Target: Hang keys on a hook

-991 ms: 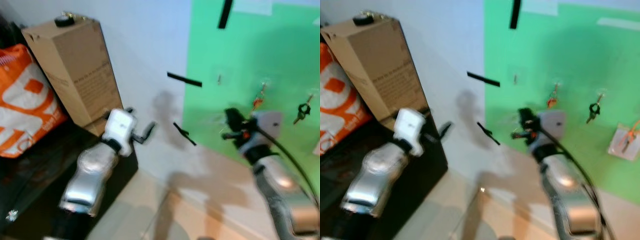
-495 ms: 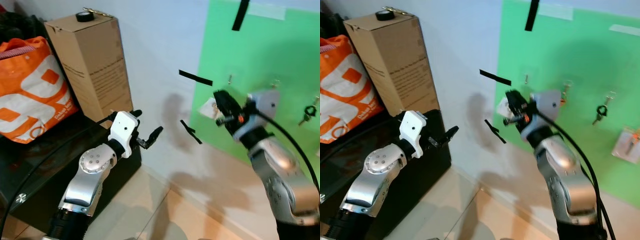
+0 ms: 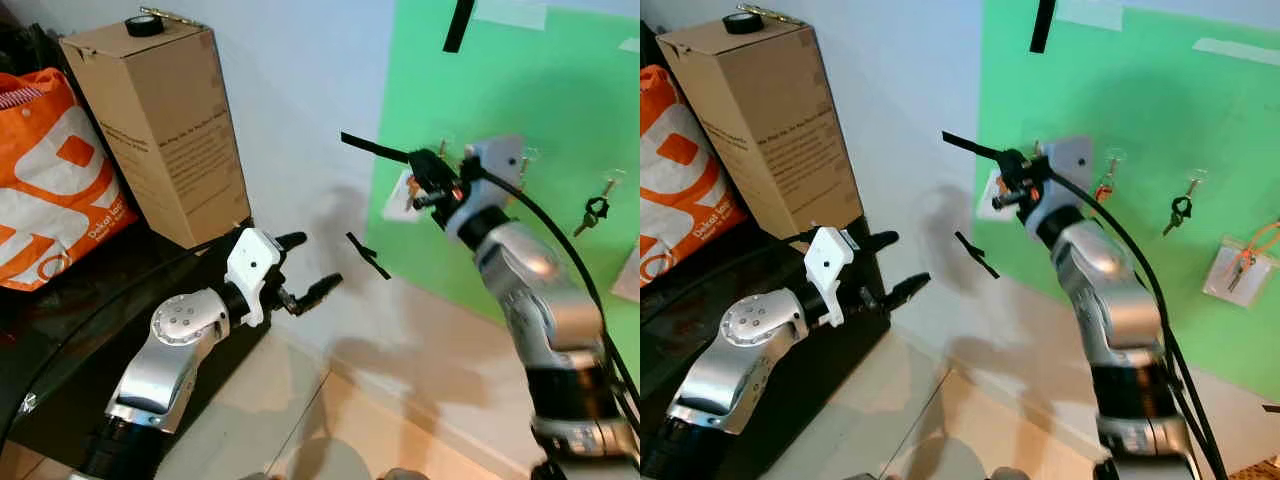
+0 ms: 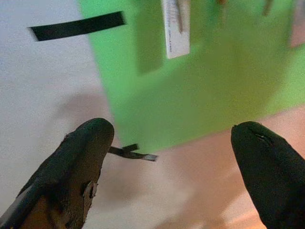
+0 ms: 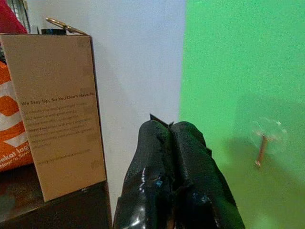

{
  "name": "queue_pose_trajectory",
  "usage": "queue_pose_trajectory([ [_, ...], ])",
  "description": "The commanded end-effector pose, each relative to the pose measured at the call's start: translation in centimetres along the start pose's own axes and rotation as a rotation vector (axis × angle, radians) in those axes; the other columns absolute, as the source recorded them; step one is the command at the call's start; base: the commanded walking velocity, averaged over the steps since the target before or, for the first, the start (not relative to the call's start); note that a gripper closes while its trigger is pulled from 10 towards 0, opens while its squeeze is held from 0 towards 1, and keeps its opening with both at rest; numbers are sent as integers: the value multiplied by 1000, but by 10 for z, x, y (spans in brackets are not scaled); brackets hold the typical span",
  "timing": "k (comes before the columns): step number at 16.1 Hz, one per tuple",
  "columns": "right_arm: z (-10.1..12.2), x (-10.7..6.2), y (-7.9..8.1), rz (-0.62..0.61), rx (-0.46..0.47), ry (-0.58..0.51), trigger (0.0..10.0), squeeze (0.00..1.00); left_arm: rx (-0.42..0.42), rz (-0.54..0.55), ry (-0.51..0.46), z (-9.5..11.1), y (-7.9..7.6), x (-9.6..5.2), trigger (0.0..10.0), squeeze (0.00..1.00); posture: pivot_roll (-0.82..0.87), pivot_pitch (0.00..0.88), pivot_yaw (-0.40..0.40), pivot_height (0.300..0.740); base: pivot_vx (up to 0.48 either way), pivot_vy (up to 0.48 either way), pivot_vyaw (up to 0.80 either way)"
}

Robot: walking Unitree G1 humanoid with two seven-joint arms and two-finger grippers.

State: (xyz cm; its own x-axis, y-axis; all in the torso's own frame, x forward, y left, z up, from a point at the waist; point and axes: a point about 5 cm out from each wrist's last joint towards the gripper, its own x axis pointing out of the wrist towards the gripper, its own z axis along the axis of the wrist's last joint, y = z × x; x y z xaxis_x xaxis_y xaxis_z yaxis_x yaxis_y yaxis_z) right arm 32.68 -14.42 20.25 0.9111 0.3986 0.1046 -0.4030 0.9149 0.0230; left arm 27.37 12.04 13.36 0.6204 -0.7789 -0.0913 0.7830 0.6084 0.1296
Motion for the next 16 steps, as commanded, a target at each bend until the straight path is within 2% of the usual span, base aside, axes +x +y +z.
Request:
queue_pose_trajectory([
  [1,6,7,-3,-8,-3,-31,10000,0,1,-41,6,3,-3,-2,10000,0,-135,0,41,740,0,0,0],
  [4,9,14,-11,-54,-8,-45,10000,0,2,-44,10,5,0,0,10000,0,-131,0,44,740,0,0,0],
  [9,9,21,-32,-219,-65,-45,10000,0,2,-55,16,8,1,1,10000,0,-134,0,48,740,0,0,0],
  [12,9,19,-34,-224,-67,-46,10000,0,0,-64,13,8,-1,2,10000,0,-140,0,50,740,0,0,0],
  [16,17,10,-32,-175,-19,-85,10000,0,-7,-70,11,7,-6,2,10000,0,-139,0,47,740,0,0,0],
])
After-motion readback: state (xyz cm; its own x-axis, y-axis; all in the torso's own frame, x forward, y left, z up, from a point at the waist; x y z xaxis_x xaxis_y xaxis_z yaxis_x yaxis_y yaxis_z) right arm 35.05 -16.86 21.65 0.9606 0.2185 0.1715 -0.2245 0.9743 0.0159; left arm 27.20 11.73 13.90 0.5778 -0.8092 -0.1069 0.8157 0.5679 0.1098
